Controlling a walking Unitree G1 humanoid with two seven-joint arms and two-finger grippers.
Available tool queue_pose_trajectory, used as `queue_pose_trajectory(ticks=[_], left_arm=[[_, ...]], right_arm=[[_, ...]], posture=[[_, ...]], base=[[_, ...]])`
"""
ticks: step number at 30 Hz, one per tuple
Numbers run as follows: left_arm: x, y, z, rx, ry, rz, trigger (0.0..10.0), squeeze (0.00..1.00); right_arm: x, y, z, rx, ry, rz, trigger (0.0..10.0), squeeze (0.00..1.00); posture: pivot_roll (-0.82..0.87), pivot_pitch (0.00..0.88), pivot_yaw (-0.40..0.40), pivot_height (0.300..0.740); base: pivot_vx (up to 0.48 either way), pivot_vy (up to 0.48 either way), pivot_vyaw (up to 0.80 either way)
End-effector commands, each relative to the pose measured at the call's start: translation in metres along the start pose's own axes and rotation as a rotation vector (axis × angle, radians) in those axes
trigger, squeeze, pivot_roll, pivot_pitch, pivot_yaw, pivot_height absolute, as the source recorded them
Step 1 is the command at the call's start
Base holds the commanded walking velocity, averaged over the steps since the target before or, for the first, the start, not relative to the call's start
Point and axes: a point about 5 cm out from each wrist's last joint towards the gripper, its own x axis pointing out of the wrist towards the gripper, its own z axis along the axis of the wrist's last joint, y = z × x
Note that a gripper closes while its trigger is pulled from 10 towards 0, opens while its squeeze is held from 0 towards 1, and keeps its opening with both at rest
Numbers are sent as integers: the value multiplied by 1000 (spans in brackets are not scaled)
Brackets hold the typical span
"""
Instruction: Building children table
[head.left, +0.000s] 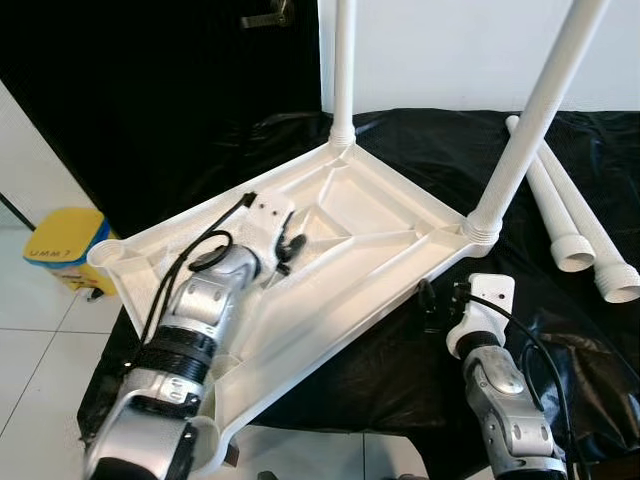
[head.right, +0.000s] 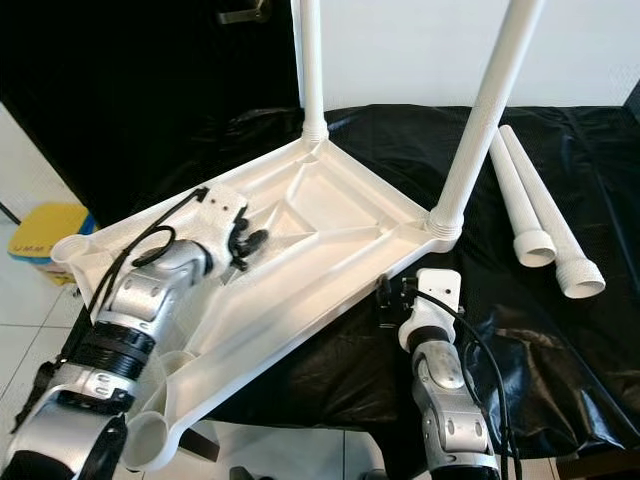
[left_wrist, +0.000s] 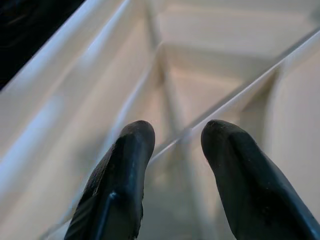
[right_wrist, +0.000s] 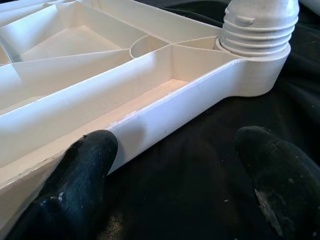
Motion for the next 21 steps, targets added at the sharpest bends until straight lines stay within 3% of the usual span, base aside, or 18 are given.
queue_pose_trajectory(ticks=[1,3,12,21], left_arm=[[-6,9,-7,23,24,33,10000,0],[-11,17,-12,83,54,61,10000,0],[-23,37,-24,208,120,142,10000,0],[-30,25,-33,267,161,31,10000,0]], right_arm=[[2,2,-3,7,25,12,10000,0],[4,2,-3,-8,31,17,10000,0],[7,1,-6,-40,55,12,10000,0],[8,1,-7,-41,68,17,10000,0]], posture=[[-206,60,31,740],[-203,60,29,740],[-196,62,23,740],[-191,73,23,740]], base=[[0,0,0],[0,0,0],[0,0,0],[0,0,0]])
